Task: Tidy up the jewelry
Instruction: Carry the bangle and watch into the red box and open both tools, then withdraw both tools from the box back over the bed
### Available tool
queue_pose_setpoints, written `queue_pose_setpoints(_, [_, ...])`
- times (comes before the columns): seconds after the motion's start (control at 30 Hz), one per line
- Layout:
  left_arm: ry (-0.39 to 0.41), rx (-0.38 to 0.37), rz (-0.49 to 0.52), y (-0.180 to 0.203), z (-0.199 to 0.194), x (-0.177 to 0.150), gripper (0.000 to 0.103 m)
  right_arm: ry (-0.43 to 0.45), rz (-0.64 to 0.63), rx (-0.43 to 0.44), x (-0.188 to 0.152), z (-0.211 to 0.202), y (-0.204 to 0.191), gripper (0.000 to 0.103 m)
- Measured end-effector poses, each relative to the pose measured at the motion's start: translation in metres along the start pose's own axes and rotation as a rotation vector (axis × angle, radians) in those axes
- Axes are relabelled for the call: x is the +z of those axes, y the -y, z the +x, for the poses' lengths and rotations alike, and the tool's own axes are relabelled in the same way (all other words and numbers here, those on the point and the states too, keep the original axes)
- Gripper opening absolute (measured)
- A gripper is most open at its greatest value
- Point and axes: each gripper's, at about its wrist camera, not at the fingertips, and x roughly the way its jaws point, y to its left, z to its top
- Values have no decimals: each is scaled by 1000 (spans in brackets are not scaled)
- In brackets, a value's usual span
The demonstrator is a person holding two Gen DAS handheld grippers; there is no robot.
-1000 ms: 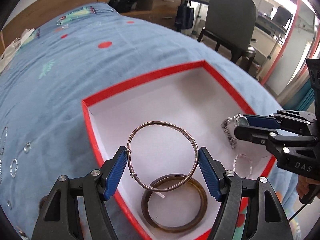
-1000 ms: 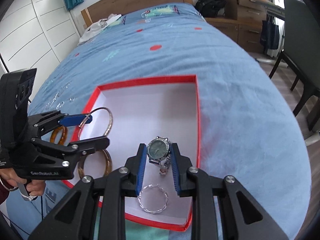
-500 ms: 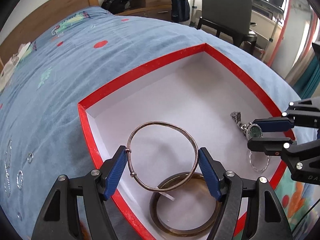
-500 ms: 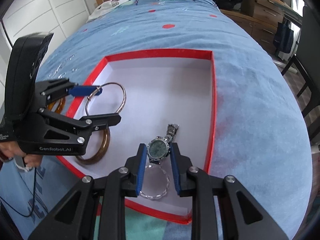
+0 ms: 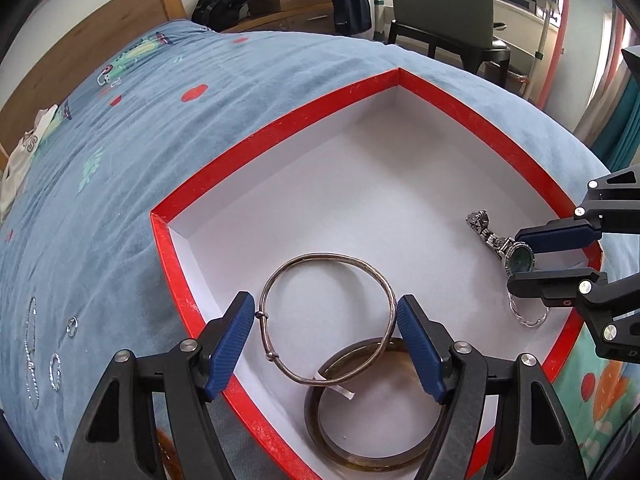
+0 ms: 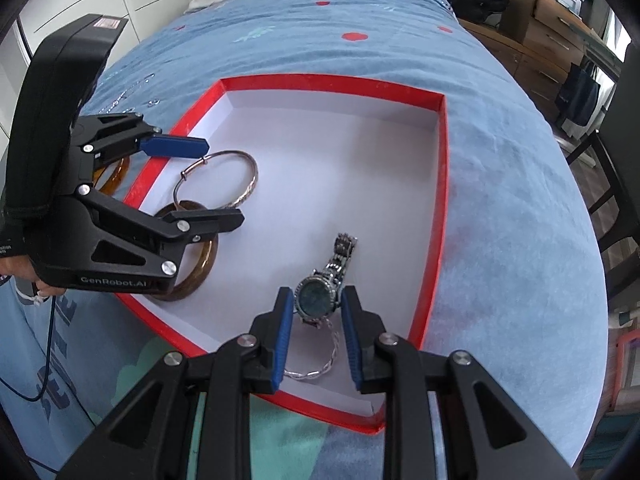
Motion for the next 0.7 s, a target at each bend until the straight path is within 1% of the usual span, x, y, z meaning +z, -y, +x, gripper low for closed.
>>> queue_pose_setpoints(0.17, [-3, -27, -9, -1, -5, 2, 72, -24, -6, -8, -1, 2, -2, 24])
queue_pose_setpoints(0.33, [-1, -33, -5, -1, -16, 0, 72, -23, 16, -13, -4, -4, -2, 24])
queue_pose_setpoints(0.4, [6, -34, -19, -2, -23, -2, 73, -21, 32, -19, -5, -9, 0, 27])
queue_pose_setpoints(0.5, [26, -44, -45, -4, -41, -4, 72, -3, 67, -10, -10, -24, 3, 27])
queue_pose_setpoints(0.57, [53, -44, -60, -6, -60, -7, 73, 10, 76, -34, -14, -38, 3, 28])
queue_pose_setpoints(0.7, [94, -42, -99, -12, -96, -18, 74, 54, 115, -51, -22, -70, 0, 28])
